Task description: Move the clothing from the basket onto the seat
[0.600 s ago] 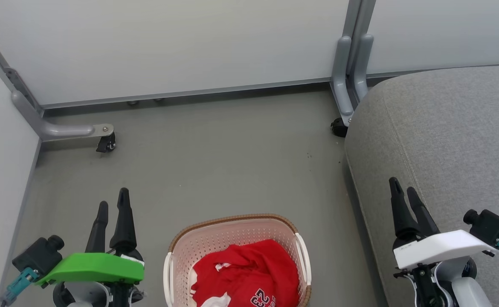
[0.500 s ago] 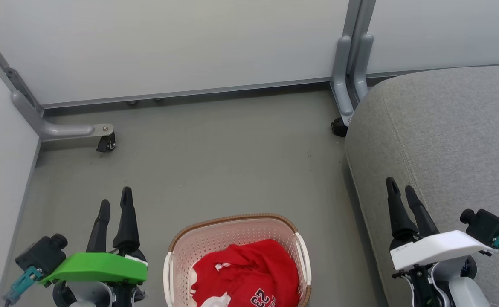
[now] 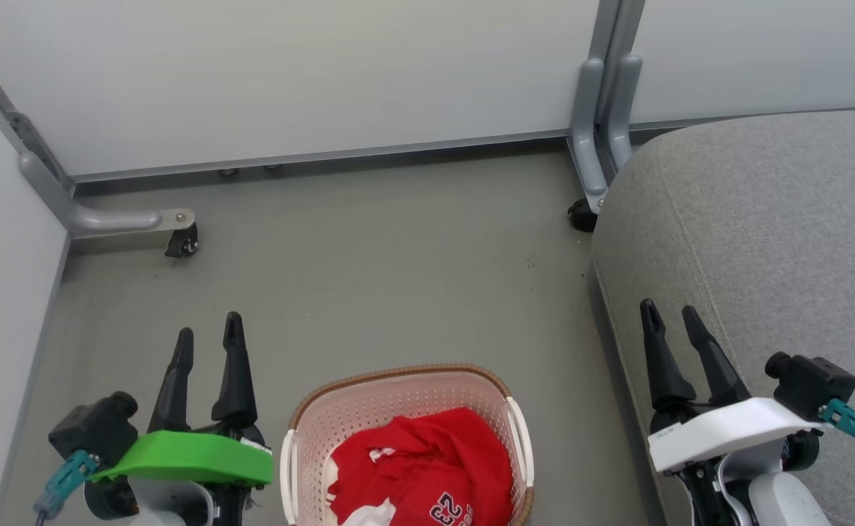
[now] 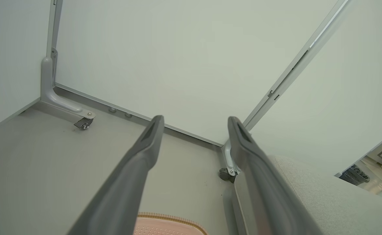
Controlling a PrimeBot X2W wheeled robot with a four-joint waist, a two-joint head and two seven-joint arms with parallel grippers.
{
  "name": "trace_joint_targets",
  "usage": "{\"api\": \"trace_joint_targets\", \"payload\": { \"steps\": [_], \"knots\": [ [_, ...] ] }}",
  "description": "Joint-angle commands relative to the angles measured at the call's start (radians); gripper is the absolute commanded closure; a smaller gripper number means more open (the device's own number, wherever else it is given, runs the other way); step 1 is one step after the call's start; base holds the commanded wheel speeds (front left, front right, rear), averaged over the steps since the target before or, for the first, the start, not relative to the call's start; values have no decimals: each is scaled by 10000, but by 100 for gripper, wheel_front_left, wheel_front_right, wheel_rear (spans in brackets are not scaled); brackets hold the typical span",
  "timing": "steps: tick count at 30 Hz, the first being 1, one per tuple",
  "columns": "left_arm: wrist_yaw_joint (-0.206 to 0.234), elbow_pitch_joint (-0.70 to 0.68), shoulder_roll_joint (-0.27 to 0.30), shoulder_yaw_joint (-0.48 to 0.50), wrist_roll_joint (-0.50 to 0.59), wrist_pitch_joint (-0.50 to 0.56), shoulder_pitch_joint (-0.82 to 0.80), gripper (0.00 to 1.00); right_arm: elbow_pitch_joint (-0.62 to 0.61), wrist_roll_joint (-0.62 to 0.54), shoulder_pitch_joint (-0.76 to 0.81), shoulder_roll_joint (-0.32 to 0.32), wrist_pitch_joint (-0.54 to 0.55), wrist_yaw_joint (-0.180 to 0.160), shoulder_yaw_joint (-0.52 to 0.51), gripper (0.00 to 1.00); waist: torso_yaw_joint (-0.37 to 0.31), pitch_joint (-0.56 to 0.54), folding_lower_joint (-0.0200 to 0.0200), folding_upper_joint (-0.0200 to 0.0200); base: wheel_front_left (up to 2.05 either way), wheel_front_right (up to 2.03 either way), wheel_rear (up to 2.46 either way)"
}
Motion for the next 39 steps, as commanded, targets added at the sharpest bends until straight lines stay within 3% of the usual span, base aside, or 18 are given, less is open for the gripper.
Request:
{"api": "trace_joint_targets", "payload": {
  "steps": [1,39],
  "knots": [
    [45,-154,68,-24,300,-107,49,0,-178,-308,-12,-51,-102,3,52,0,3,1,0,0,0,0,0],
    [261,-563,89,-805,3712,-965,336,0,-641,-3834,243,-76,-974,5,402,0,40,99,0,0,0,0,0]
  ]
}}
